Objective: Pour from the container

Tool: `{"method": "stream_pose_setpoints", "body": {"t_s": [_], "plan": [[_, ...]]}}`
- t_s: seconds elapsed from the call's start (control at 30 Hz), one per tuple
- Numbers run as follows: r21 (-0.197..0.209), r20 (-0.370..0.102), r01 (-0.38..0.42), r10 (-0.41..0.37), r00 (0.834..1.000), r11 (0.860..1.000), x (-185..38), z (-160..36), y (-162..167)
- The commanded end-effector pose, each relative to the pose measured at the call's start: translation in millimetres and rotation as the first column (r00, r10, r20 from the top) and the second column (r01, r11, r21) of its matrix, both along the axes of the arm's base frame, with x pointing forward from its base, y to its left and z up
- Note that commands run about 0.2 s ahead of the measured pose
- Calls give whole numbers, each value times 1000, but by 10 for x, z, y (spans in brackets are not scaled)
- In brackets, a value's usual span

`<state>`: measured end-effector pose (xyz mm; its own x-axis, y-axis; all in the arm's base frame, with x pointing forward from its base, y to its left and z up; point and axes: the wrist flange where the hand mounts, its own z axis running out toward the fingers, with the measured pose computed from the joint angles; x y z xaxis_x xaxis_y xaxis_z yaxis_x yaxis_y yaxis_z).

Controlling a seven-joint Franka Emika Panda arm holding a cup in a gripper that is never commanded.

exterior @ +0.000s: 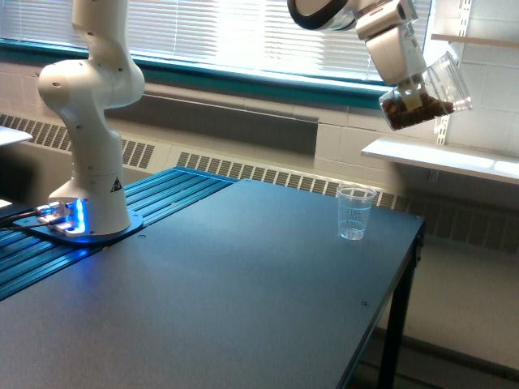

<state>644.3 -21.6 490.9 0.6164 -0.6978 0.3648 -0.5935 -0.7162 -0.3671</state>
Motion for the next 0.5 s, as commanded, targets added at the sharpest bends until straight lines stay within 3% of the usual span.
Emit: {"method": "stream_pose_setpoints", "body": {"t_s": [0.03, 0.5], "plan": [[0, -20, 0, 0, 1000, 1000, 15, -151, 21], [-28, 0, -46, 46, 999, 999, -58, -70, 69]]}}
